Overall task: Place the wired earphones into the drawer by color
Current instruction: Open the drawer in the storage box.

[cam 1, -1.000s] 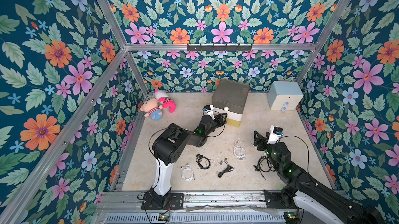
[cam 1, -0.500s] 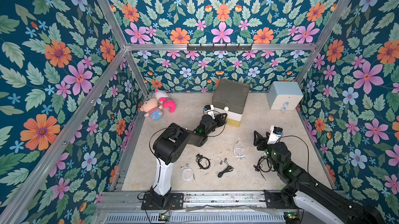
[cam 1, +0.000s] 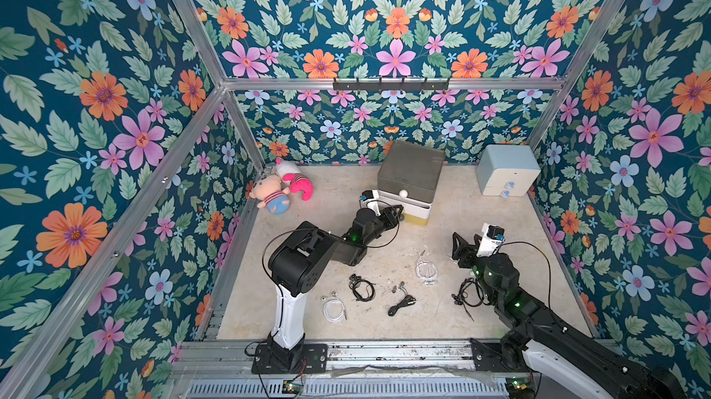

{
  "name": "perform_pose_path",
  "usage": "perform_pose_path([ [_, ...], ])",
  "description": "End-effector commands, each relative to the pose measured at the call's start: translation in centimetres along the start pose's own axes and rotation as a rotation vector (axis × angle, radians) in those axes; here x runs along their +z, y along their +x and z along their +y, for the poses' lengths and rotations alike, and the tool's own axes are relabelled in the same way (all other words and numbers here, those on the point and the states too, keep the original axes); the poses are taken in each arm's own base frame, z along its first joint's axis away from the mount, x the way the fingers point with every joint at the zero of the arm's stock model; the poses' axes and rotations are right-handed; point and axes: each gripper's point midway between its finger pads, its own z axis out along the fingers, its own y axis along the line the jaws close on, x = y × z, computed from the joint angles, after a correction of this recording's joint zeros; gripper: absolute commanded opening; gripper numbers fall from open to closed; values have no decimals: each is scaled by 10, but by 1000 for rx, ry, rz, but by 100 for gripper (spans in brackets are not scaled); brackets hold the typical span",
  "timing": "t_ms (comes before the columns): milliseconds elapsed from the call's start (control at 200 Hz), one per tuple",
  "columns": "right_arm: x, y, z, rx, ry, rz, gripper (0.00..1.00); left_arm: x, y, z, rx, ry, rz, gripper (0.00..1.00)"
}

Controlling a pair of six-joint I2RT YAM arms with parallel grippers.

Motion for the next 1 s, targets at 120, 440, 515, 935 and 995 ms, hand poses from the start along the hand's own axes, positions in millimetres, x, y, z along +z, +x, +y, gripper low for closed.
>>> perform_pose_path([
  [120,0,-2,-2,0,8,-11,78,-12,-4,-13,7,42,-20,18],
  [440,0,-1,-2,-2,12,-10,78,-32,0,-10,7,28,-20,17],
  [515,1,-1,-2,-1,11,-10,78,-36,3,-9,4,27,-17,17],
  [935,1,1,-3,-5,15,-6,78,-61,13,-16,-2,28,-19,16],
  [995,1,0,-2,-5,14,-6,78,-64,15,-17,0,26,-18,16],
])
